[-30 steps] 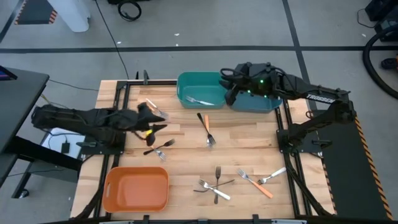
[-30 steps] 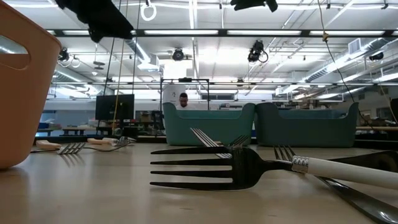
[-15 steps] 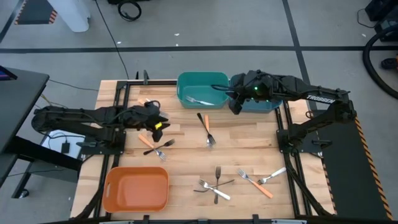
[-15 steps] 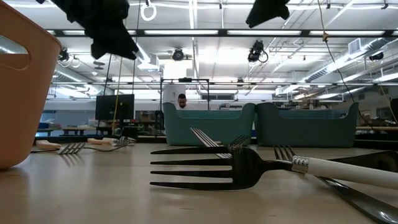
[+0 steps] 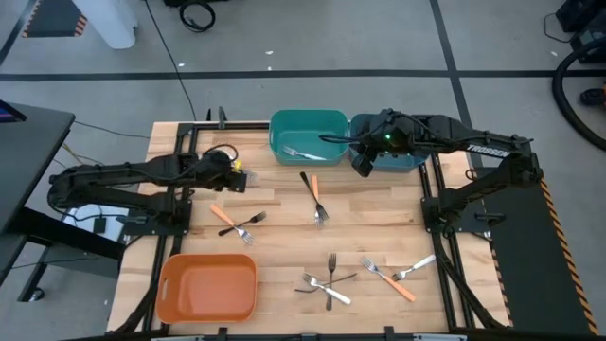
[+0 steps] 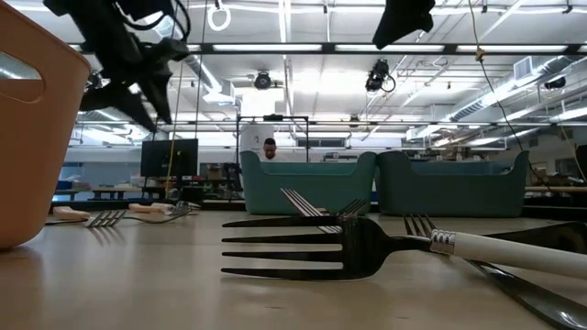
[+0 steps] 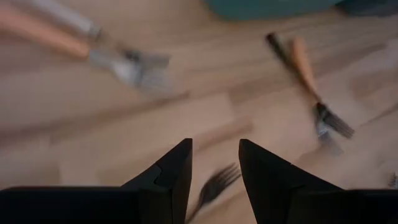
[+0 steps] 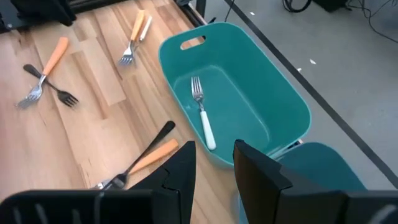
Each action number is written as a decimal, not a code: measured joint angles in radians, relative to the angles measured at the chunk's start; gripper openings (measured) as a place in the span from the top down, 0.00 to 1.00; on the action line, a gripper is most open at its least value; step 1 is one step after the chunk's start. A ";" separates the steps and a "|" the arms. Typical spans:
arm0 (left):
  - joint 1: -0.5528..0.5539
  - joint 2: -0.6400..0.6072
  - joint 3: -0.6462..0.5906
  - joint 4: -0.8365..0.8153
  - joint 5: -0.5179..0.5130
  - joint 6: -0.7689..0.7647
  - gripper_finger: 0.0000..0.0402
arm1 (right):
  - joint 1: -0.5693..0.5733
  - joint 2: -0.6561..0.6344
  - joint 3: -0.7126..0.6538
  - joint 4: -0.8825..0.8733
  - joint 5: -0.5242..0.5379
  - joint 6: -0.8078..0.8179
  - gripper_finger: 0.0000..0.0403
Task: Sort silverware by color (type)
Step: Put the bottom left orange fork into the orange bin, then put the top black fork into the blue bin
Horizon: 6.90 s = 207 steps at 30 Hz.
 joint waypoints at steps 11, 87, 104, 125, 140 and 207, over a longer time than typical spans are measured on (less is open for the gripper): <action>-0.126 0.101 -0.001 -0.166 0.036 -0.439 0.65 | -0.017 0.000 0.000 -0.010 0.000 -0.073 0.72; -0.251 0.556 0.277 -0.228 -0.066 -0.684 0.89 | -0.143 0.000 -0.001 -0.028 -0.018 -0.281 0.72; -0.571 0.509 0.920 -0.631 0.040 0.301 0.87 | -0.225 0.000 -0.001 -0.042 -0.023 -0.122 0.72; -1.145 0.510 0.419 -0.429 0.303 0.103 0.82 | -0.158 0.000 -0.001 -0.030 -0.132 0.316 0.72; -1.085 0.505 0.362 -0.399 0.301 0.199 0.72 | 0.038 0.000 -0.045 -0.012 -0.129 0.542 0.72; -0.380 0.162 0.364 -0.082 -0.149 0.175 0.72 | -0.024 0.733 -0.162 0.535 -0.300 0.408 0.72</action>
